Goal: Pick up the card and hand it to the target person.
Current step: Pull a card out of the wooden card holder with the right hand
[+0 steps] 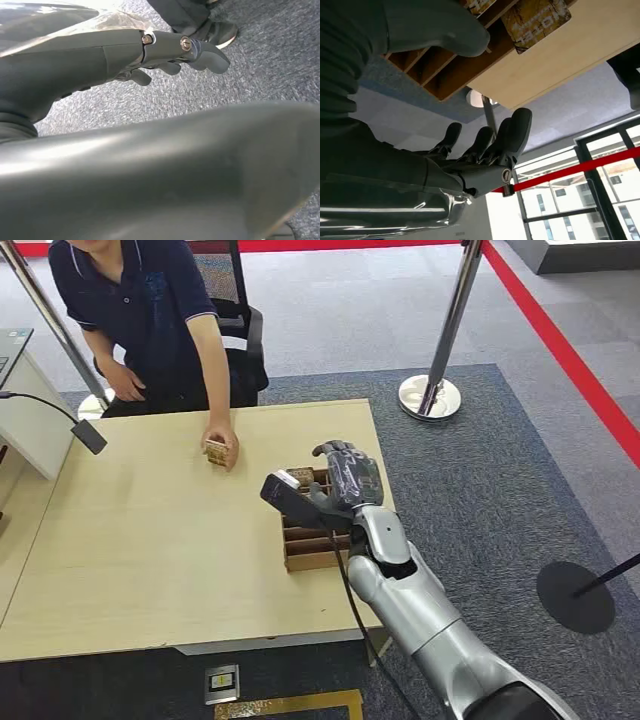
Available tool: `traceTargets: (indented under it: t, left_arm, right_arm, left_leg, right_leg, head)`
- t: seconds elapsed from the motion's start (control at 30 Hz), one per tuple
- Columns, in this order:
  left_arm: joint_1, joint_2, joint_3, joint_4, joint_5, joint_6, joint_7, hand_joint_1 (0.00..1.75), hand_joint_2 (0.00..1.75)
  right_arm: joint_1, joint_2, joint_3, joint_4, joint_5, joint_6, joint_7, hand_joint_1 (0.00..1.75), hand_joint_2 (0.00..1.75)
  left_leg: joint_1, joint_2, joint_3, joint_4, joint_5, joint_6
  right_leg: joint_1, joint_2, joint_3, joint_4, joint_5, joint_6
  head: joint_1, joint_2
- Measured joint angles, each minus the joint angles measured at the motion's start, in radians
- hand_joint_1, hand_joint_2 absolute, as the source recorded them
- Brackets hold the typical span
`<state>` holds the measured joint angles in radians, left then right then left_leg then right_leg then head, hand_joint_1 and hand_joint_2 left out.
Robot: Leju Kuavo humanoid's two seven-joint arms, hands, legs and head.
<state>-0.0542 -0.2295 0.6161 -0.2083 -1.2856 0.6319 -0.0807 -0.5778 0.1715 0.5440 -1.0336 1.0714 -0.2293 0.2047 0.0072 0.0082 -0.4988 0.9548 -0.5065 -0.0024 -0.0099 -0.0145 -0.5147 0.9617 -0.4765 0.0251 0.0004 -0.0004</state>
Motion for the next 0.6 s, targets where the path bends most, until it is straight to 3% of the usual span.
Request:
traceTargets:
  t: [0.6]
  left_arm:
    - [0.000,-0.003,0.001,0.000,0.005,0.008,0.001,0.00,0.00]
  right_arm:
    - [-0.010,0.039,0.024,0.088,0.038,0.011,0.013,0.72,1.75]
  left_leg:
    - [0.000,0.000,0.000,0.000,0.000,0.000]
  right_leg:
    - [0.000,0.000,0.000,0.000,0.000,0.000]
  head:
    - [0.000,0.000]
